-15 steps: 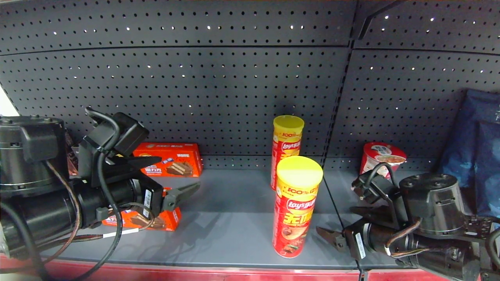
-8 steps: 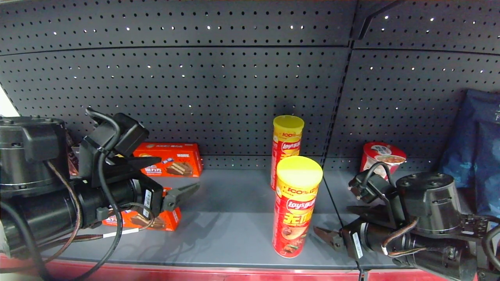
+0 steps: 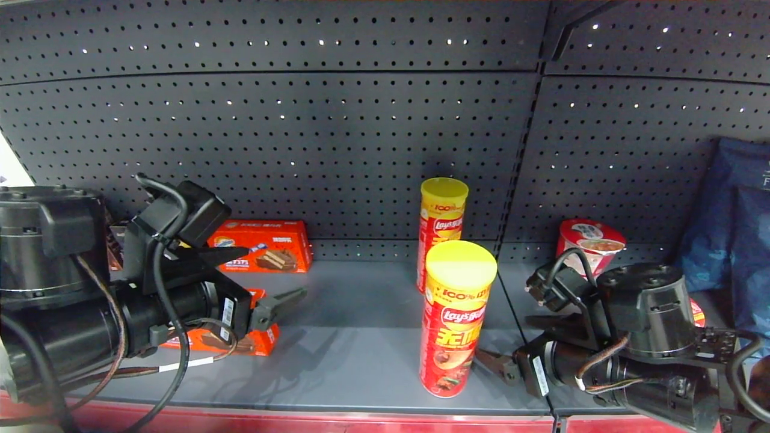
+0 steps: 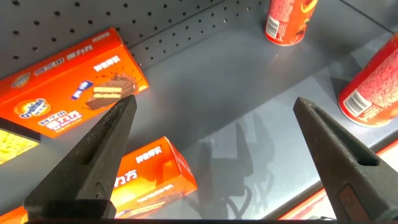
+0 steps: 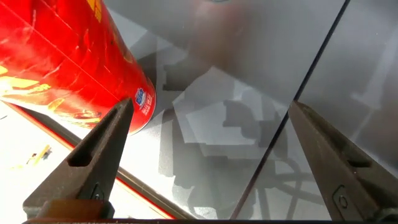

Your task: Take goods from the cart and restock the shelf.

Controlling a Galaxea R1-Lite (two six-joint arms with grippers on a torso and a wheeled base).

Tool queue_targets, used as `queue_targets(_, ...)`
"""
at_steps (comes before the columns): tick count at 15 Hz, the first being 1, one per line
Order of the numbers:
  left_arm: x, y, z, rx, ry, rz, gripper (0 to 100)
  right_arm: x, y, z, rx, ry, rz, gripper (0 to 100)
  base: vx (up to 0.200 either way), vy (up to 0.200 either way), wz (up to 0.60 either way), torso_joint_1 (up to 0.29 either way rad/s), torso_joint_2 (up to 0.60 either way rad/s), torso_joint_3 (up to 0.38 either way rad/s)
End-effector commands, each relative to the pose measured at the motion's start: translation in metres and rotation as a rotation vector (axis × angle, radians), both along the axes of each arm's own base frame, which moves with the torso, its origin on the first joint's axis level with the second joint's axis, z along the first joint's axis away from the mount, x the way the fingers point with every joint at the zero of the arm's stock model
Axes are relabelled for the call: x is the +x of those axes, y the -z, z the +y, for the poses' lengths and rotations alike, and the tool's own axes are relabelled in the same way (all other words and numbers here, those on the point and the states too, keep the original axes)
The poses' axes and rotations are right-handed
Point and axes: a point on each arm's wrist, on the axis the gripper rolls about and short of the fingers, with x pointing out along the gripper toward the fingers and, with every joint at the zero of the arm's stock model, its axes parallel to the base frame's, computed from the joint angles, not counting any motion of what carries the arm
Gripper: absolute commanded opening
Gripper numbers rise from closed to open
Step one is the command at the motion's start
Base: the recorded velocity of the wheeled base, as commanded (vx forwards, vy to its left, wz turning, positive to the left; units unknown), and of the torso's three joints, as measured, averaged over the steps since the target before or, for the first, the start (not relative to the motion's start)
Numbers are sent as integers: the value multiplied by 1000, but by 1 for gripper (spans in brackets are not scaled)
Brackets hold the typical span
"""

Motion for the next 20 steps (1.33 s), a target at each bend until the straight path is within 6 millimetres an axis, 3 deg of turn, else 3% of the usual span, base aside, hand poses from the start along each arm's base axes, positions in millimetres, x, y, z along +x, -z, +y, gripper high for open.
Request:
queue_targets(1, 0, 2, 0, -1, 1, 0, 100, 1, 2, 1, -4, 0, 5, 100, 0, 0, 0, 0, 0, 0)
queue_targets(9, -2, 3, 1, -2, -1, 1, 100, -2, 1, -2, 6, 7, 2, 100, 0, 0, 0, 0, 0, 0)
queue_targets(12, -6, 4, 3, -2, -2, -1, 100, -8, -17, -9, 51, 12, -51, 100, 0, 0, 0, 0, 0, 0)
queue_targets(16, -37, -18, 18, -44, -21, -110, 100, -29, -53, -23, 176, 10, -185, 100, 0, 0, 0, 0, 0, 0)
queue_targets(17, -37, -18, 18, -44, -21, -110, 100, -29, -53, -23, 176, 10, -185, 100, 0, 0, 0, 0, 0, 0)
queue_targets(18, -58, -20, 34, -58, -71, -162, 100, -45, -68, -38, 240, 18, -248, 100, 0, 0, 0, 0, 0, 0)
queue_targets(20, -90, -16, 57, -74, -165, -220, 100, -65, -71, -64, 270, 62, -295, 100, 0, 0, 0, 0, 0, 0)
